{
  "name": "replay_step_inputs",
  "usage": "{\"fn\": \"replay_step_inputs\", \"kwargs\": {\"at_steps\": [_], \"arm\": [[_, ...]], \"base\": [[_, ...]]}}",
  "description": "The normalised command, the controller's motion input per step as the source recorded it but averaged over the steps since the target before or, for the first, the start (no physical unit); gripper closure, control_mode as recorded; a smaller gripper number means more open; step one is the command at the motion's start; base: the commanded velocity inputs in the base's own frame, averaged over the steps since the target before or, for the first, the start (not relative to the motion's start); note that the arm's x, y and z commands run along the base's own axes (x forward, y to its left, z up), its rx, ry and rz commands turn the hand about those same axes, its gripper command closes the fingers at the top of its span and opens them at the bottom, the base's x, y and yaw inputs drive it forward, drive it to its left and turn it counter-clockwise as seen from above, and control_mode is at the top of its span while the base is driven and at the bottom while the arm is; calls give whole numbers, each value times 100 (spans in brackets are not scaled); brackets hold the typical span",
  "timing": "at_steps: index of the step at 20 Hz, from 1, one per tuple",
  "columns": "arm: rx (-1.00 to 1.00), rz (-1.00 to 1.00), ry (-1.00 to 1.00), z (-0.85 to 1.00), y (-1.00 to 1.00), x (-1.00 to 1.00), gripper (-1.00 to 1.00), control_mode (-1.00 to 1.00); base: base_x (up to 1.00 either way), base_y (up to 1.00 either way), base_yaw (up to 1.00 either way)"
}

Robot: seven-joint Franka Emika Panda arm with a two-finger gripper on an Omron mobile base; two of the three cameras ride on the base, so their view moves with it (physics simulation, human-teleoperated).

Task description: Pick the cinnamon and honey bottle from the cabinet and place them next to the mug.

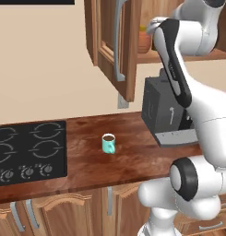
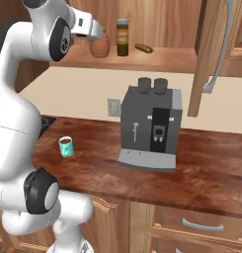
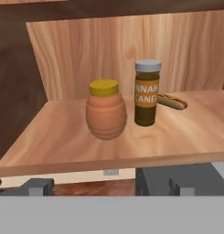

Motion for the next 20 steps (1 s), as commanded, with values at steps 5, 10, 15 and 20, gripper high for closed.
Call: {"fn": "replay_step_inputs", "kwargs": {"at_steps": [5,10,15,20], "arm": [[0,0,10,-5,10,14,-100,-100],[0,0,3,-11,11,36,-100,-100],[0,0,-4,-25,0,34,-100,-100],[0,0,-10,-14,0,48,-100,-100]], "base": [[0,0,0],[0,0,0],[0,0,0],[0,0,0]]}}
